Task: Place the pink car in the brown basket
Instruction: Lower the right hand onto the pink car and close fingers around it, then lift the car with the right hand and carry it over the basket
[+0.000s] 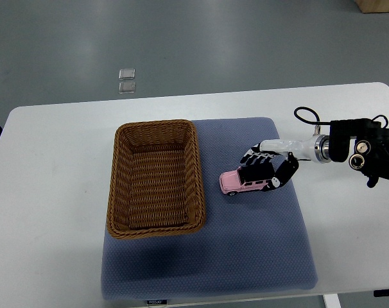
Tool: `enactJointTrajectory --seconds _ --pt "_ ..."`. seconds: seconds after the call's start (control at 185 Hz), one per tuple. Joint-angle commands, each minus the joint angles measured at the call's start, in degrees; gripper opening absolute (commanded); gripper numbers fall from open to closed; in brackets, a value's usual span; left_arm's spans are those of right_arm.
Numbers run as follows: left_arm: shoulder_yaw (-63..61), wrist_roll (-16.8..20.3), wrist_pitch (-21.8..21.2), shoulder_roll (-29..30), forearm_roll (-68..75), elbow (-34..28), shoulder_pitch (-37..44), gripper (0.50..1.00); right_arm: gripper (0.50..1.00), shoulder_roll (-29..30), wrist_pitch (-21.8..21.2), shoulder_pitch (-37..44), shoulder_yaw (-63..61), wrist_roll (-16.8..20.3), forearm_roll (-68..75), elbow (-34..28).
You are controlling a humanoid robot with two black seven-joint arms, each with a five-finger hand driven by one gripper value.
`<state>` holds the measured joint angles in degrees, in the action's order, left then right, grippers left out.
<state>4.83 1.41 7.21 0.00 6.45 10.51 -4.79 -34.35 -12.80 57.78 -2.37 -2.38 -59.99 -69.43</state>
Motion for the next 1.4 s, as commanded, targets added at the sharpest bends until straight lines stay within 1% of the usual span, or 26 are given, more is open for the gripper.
enactJointTrajectory --seconds 0.0,0.027,0.049,0.097,0.102,0.108,0.113,0.119,0.124,0.135,0.167,0.227,0.275,0.421,0.572,0.744,0.928,0.992,1.138,1.294,1.397 --pt "0.1 0.0 0.0 0.0 0.0 -0.1 0.0 1.000 0.721 0.2 0.6 -0.6 0.1 -1.0 -1.5 0.0" --pt "0.1 0.0 0.0 0.0 0.0 -0.1 0.0 1.000 0.703 0.2 0.8 -0.7 0.1 -1.2 -2.2 0.0" --pt "0.1 0.0 -0.1 0.0 0.0 -0.1 0.0 1.000 0.666 0.3 0.9 -1.0 0.1 -1.7 -3.3 0.1" --pt "0.1 0.0 0.0 0.0 0.0 -0.1 0.0 1.000 0.623 0.9 1.4 -1.4 0.2 -2.5 -4.3 0.2" --pt "0.1 0.0 0.0 0.0 0.0 -0.1 0.0 1.000 0.609 1.0 1.6 -1.5 0.2 -2.7 -4.5 0.3" --pt "0.1 0.0 0.0 0.0 0.0 -0.1 0.0 1.000 0.609 1.0 1.6 -1.5 0.2 -2.7 -4.5 0.3" --pt "0.1 0.0 0.0 0.0 0.0 -0.1 0.0 1.000 0.593 1.0 1.8 -1.6 0.2 -2.8 -4.8 0.4" --pt "0.1 0.0 0.0 0.0 0.0 -0.1 0.0 1.000 0.592 1.0 1.8 -1.6 0.2 -2.8 -4.8 0.4" --pt "0.1 0.0 0.0 0.0 0.0 -0.1 0.0 1.000 0.576 1.2 2.0 -1.6 0.2 -3.0 -5.0 0.5" --pt "0.1 0.0 0.0 0.0 0.0 -0.1 0.0 1.000 0.566 1.3 2.2 -1.7 0.3 -3.1 -5.1 0.6" --pt "0.1 0.0 0.0 0.0 0.1 -0.1 0.0 1.000 0.547 1.3 2.6 -1.9 0.3 -3.2 -5.6 0.9" --pt "0.1 0.0 0.0 0.0 0.0 -0.1 0.0 1.000 0.535 1.3 3.0 -1.9 0.4 -3.3 -5.8 1.0" --pt "0.1 0.0 0.0 0.0 0.0 -0.1 0.0 1.000 0.500 1.0 3.0 -1.8 0.3 -3.3 -5.8 1.0" --pt "0.1 0.0 -0.1 0.0 0.0 -0.1 0.0 1.000 0.500 -0.4 3.0 -0.8 0.0 -3.9 -5.4 1.0" --pt "0.1 0.0 0.0 0.0 0.0 -0.1 0.0 1.000 0.500 -3.4 2.2 3.7 0.0 -3.9 -4.5 0.3" --pt "0.0 0.0 0.0 0.0 0.1 -0.1 0.0 1.000 0.500 -6.3 -0.7 8.4 -0.3 -4.3 -3.6 -1.5" --pt "0.0 0.0 0.0 0.0 0.1 0.1 0.0 1.000 0.500 -6.0 -1.4 11.0 -0.3 -4.3 -1.1 -1.9" --pt "0.0 0.0 0.0 0.0 0.1 0.2 0.0 1.000 0.500 -4.7 -1.3 12.4 -0.3 -4.6 0.3 -1.8" --pt "0.0 0.0 0.0 0.0 0.0 0.2 0.0 1.000 0.500 1.0 -0.7 13.3 0.0 -4.7 2.9 0.5" --pt "0.0 0.0 0.0 0.0 0.0 0.0 0.0 1.000 0.500 10.7 -0.6 14.4 0.7 -4.7 3.0 7.1" --pt "0.0 0.0 0.0 0.0 0.0 0.2 0.0 1.000 0.500 16.0 -0.5 14.4 0.9 -4.7 2.9 10.9"
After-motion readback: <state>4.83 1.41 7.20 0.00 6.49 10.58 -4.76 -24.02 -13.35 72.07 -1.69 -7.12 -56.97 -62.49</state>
